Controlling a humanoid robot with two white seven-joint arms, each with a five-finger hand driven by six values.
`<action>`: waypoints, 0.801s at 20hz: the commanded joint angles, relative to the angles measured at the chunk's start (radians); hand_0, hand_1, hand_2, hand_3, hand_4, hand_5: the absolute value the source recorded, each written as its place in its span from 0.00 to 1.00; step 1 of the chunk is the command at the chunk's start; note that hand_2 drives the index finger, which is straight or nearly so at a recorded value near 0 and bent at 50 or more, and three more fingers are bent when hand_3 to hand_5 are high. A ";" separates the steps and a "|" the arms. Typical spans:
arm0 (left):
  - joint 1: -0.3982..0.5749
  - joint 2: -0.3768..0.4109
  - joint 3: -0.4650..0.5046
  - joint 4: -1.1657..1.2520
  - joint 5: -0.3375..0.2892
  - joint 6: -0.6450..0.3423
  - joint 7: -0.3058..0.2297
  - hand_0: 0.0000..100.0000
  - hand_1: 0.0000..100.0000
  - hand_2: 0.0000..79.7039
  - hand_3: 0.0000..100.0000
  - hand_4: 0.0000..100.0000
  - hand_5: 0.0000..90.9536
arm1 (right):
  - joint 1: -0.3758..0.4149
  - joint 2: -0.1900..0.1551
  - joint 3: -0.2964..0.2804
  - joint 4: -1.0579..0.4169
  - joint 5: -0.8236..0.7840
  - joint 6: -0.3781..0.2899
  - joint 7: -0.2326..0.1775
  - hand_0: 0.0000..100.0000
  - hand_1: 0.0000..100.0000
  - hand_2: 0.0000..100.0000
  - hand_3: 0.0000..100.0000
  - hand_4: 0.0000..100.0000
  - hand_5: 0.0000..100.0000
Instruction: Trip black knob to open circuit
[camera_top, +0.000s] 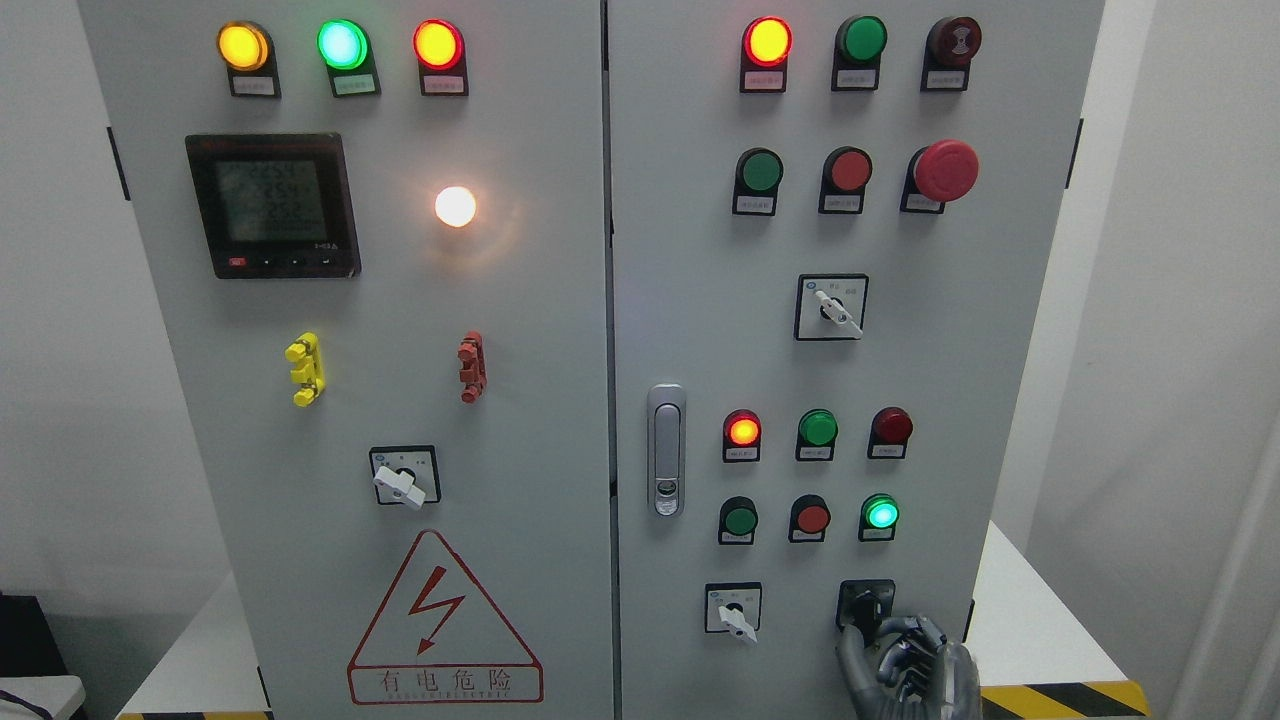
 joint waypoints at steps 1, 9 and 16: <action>-0.008 0.000 0.000 0.000 -0.034 0.000 0.001 0.12 0.39 0.00 0.00 0.00 0.00 | 0.000 -0.001 -0.001 0.007 0.001 0.001 0.000 0.47 0.82 0.61 0.92 0.93 0.97; -0.008 0.000 0.000 0.000 -0.032 0.000 0.001 0.12 0.39 0.00 0.00 0.00 0.00 | 0.000 -0.001 -0.001 0.009 0.001 0.001 -0.001 0.47 0.82 0.59 0.90 0.92 0.97; -0.008 0.000 0.000 0.000 -0.032 0.000 0.001 0.12 0.39 0.00 0.00 0.00 0.00 | 0.002 -0.001 -0.001 0.009 0.001 0.001 0.000 0.49 0.84 0.54 0.88 0.91 0.97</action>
